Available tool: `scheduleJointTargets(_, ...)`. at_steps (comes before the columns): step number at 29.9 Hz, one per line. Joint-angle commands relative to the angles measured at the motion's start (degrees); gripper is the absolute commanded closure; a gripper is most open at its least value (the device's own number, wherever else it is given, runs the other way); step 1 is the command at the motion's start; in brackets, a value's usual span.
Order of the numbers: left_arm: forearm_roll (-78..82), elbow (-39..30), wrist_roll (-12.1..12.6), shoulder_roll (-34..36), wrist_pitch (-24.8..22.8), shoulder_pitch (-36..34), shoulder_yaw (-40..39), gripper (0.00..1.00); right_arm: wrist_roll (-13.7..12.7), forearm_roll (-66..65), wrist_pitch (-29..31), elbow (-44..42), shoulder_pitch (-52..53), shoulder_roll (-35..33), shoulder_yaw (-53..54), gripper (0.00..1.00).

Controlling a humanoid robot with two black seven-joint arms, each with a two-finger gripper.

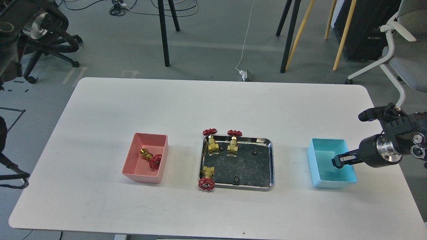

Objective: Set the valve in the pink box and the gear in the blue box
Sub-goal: 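Open the right gripper to drop the gear into the blue box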

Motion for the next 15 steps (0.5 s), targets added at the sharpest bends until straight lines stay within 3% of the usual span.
scheduleJointTargets(1, 0.07, 0.10, 0.06, -1.26, 0.24, -0.02, 0.00, 0.05, -0.01, -0.02, 0.00, -0.61, -0.64, 0.38, 1.20, 0.28)
scheduleJointTargets(3, 0.08, 0.10, 0.15, -1.53, 0.41, 0.07, 0.09, 0.05, 0.08, 0.33, 0.00, -0.61, -1.08, 0.56, 2.43, 0.16)
scheduleJointTargets(9, 0.16, 0.10, 0.41, -3.37, 0.76, -0.02, 0.27, 0.04, -0.01, 0.94, 0.00, -0.35, -1.70, 0.73, 9.18, 0.11)
scheduleJointTargets(15, -0.01, 0.10, 0.33, -4.34, 3.39, -0.64, -0.09, 0.01, -0.09, 13.91, 0.00, -5.16, -1.53, 2.66, 30.52, 0.08)
